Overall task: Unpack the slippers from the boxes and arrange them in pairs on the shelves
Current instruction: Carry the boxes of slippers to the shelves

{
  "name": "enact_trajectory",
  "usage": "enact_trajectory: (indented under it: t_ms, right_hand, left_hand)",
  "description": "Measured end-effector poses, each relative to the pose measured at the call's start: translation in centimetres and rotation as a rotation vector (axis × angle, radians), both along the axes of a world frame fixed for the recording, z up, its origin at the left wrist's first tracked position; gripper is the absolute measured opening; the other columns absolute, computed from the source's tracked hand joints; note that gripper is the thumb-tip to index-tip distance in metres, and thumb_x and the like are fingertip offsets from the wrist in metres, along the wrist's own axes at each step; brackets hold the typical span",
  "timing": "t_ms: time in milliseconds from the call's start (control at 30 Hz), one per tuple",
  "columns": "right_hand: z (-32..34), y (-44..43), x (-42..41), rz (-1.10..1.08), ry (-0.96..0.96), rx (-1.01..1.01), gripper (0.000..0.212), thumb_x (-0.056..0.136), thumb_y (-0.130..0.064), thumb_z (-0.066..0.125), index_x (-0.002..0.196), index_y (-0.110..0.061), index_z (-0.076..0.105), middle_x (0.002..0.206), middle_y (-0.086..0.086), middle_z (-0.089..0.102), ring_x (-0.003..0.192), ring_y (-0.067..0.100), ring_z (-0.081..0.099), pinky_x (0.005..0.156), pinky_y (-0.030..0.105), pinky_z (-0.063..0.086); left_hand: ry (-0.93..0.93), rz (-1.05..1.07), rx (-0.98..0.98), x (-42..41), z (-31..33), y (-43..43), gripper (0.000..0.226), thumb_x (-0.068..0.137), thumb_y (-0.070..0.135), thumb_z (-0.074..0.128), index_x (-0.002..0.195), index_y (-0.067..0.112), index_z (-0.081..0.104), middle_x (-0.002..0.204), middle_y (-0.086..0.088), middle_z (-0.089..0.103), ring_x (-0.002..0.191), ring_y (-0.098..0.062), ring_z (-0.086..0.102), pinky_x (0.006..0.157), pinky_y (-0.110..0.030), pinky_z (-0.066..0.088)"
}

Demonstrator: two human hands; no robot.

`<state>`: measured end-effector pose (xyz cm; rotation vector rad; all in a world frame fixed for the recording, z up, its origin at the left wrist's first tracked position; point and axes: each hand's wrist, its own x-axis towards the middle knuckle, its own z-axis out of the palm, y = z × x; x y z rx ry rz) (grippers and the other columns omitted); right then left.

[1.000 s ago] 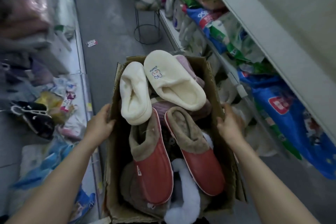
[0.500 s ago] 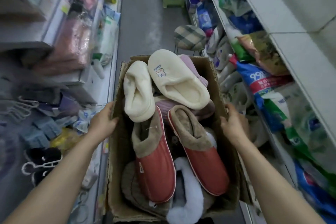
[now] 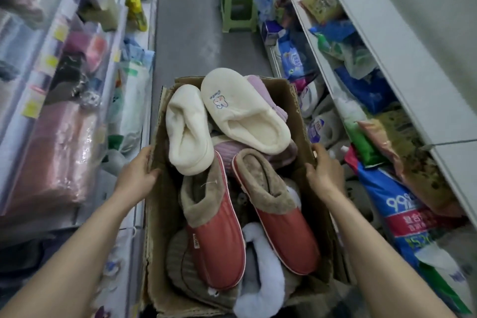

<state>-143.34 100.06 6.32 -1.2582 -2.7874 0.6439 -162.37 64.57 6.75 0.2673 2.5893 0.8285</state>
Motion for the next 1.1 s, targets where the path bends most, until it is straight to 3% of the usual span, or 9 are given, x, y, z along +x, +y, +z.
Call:
enact_trajectory:
  t_ms: [100, 300, 500, 700, 867, 1000, 1100]
  right_hand:
    - [0.1, 3.0, -6.2, -0.050, 0.021, -0.006, 0.039, 0.086, -0.014, 0.062, 0.123, -0.020, 0.051, 0.108, 0.018, 0.069, 0.101, 0.039, 0.062, 0.078, 0.041, 0.045]
    - [-0.4, 11.4, -16.5, -0.086, 0.073, -0.006, 0.040, 0.085, -0.013, 0.064, 0.123, -0.020, 0.052, 0.102, 0.016, 0.070, 0.095, 0.040, 0.064, 0.077, 0.043, 0.050]
    - [-4.1, 23.0, -26.2, -0.092, 0.029, -0.031, 0.040, 0.087, -0.012, 0.062, 0.123, -0.022, 0.046, 0.099, 0.013, 0.068, 0.093, 0.038, 0.063, 0.075, 0.041, 0.047]
    - [-9.0, 32.7, -33.2, -0.094, -0.062, -0.021, 0.042, 0.089, -0.012, 0.062, 0.126, -0.020, 0.046, 0.097, 0.016, 0.070, 0.089, 0.041, 0.063, 0.074, 0.042, 0.048]
    - [-14.2, 37.8, -37.0, -0.113, -0.128, -0.050, 0.044, 0.090, -0.016, 0.060, 0.128, -0.028, 0.043, 0.100, 0.015, 0.069, 0.091, 0.041, 0.063, 0.074, 0.042, 0.048]
    - [-17.9, 40.5, -39.4, -0.117, -0.152, -0.052, 0.044, 0.089, -0.012, 0.061, 0.130, -0.021, 0.048, 0.099, 0.022, 0.068, 0.090, 0.043, 0.062, 0.073, 0.040, 0.045]
    - [-19.6, 41.6, -40.2, -0.135, -0.172, -0.056, 0.043, 0.090, -0.013, 0.060, 0.130, -0.021, 0.047, 0.099, 0.022, 0.068, 0.090, 0.042, 0.062, 0.075, 0.040, 0.046]
  left_hand:
    - [0.037, -0.061, -0.028, -7.5, 0.7, 4.5, 0.058, 0.087, 0.012, 0.064, 0.140, 0.021, 0.041, 0.127, -0.012, 0.061, 0.112, -0.035, 0.058, 0.091, -0.043, 0.048]
    - [0.032, -0.117, -0.067, -20.7, 0.3, 14.4, 0.061, 0.088, 0.016, 0.063, 0.143, 0.025, 0.039, 0.129, -0.010, 0.061, 0.112, -0.035, 0.059, 0.091, -0.042, 0.048]
    - [-0.003, -0.089, -0.074, -29.4, -3.6, 26.3, 0.058, 0.087, 0.013, 0.063, 0.140, 0.018, 0.040, 0.098, -0.015, 0.065, 0.094, -0.038, 0.062, 0.079, -0.043, 0.049]
    - [-0.082, -0.039, -0.111, -34.5, -9.7, 35.7, 0.056, 0.091, 0.018, 0.060, 0.141, 0.024, 0.037, 0.096, -0.009, 0.065, 0.090, -0.035, 0.062, 0.072, -0.038, 0.045]
    - [-0.139, -0.027, -0.165, -37.8, -15.7, 40.4, 0.058, 0.090, 0.024, 0.060, 0.141, 0.026, 0.034, 0.106, -0.018, 0.068, 0.095, -0.043, 0.062, 0.082, -0.049, 0.050]
    - [-0.156, -0.022, -0.127, -39.0, -18.9, 43.5, 0.053, 0.092, 0.015, 0.058, 0.141, 0.020, 0.037, 0.105, -0.012, 0.068, 0.097, -0.038, 0.062, 0.083, -0.043, 0.045]
    - [-0.132, -0.041, -0.151, -39.6, -20.7, 44.7, 0.054, 0.092, 0.014, 0.058, 0.142, 0.018, 0.036, 0.106, -0.017, 0.068, 0.095, -0.041, 0.063, 0.082, -0.045, 0.046]
